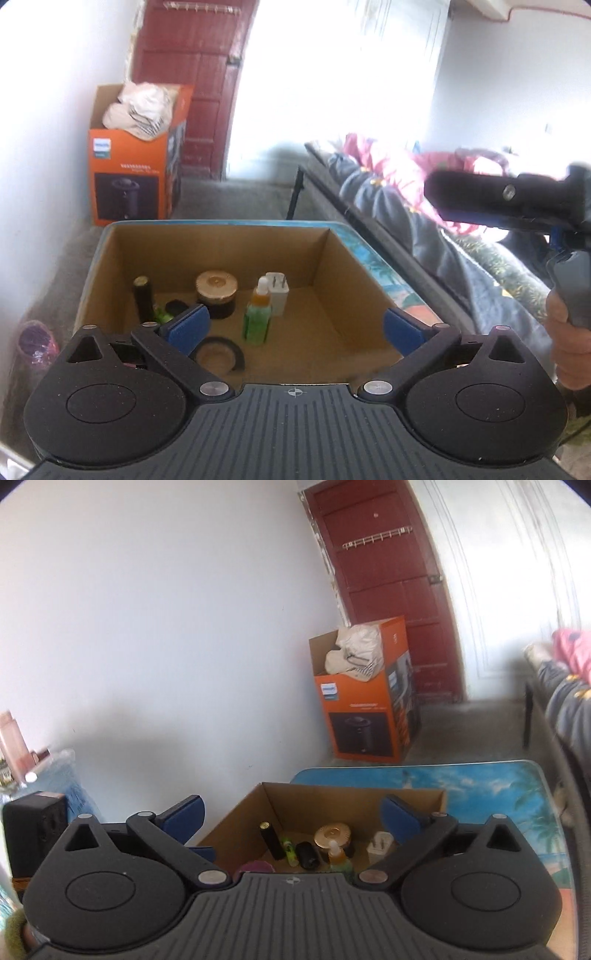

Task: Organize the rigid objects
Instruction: 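Move the right gripper to the white pill jar and grasp it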

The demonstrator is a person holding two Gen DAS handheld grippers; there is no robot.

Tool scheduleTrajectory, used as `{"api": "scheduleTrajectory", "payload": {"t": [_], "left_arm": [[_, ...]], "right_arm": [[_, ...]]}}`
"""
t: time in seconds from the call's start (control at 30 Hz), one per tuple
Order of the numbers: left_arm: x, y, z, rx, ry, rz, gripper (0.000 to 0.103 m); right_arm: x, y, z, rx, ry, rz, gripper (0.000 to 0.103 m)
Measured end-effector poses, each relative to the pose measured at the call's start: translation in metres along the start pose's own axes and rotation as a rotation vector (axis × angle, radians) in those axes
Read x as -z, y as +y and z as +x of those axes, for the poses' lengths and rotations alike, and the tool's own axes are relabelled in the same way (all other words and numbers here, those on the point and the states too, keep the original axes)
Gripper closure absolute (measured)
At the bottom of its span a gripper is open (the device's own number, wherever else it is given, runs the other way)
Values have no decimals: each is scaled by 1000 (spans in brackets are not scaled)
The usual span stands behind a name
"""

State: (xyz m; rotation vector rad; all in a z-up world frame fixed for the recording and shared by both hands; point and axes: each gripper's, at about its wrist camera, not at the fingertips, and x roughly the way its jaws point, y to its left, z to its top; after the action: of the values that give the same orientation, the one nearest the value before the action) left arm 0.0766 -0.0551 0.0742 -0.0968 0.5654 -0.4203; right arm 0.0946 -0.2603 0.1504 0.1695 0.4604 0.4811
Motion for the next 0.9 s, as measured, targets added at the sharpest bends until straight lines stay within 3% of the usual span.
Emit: {"api": "scheduleTrajectory", "payload": {"t": [0.1,0.23,0.5,0.67,0.9], "left_arm": [[18,0,-19,-43,-39,-10,0],[30,10,-33,-111,-33,-20,0],[45,49,-38,-252,-6,-63,0],[54,66,-19,-330,45,-81,0],[62,70,2,-347,82,-54,2]], "right_arm": [[15,15,-7,86,43,-59,0],[33,34,-1,191,109,-140,0],[52,70,21,312,97,-221,0],[68,79,40,263,97,-167,0],[88,88,77,7,150,-2,0]]}}
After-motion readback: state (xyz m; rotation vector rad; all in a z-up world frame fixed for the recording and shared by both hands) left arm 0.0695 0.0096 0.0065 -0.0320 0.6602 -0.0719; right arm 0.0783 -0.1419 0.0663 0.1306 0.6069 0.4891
